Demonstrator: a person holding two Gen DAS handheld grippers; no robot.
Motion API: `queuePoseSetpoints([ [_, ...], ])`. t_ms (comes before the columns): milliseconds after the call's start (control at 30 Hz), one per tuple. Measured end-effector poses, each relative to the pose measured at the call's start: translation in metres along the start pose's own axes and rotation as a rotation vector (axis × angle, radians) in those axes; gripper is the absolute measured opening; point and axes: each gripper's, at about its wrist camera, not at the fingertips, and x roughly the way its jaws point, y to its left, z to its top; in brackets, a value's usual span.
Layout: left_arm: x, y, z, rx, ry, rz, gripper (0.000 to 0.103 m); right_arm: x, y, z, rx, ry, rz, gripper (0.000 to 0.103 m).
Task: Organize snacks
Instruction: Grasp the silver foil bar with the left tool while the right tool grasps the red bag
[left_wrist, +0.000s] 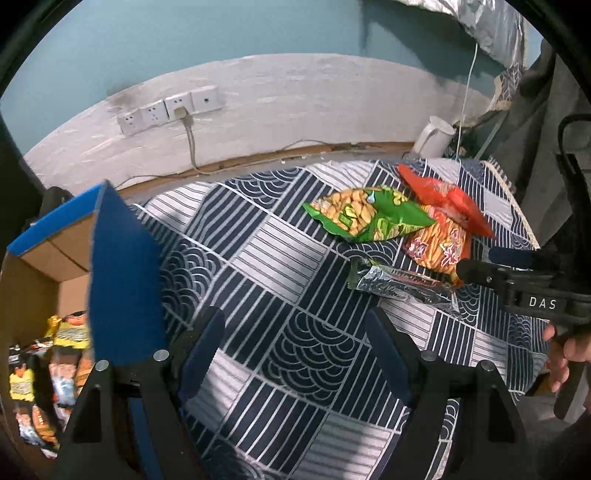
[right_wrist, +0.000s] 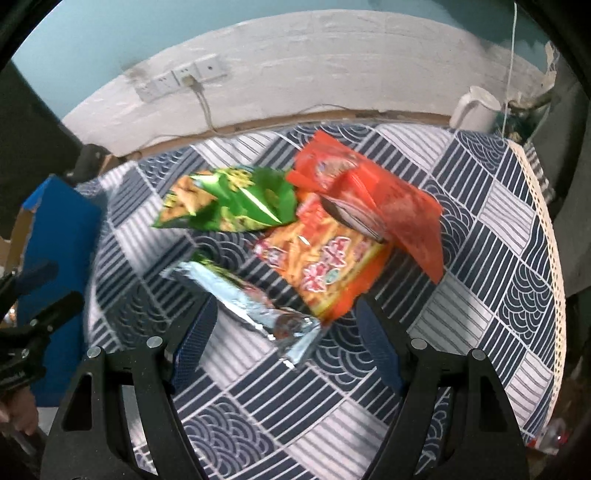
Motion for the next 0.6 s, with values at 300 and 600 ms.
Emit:
queuePoseSetpoints([
  [300, 0.033, -0.003, 0.006, -0.033, 0.045, -0.027, 0.080, 0.031, -0.018, 0.000, 0.009, 0.057, -0.050, 0.078],
  [600, 0.046, 0.004, 0.002, -0.054, 0.086, -0.041, 0.080, 0.049, -0.022, -0.014, -0.021, 0.127, -0.107, 0.078],
])
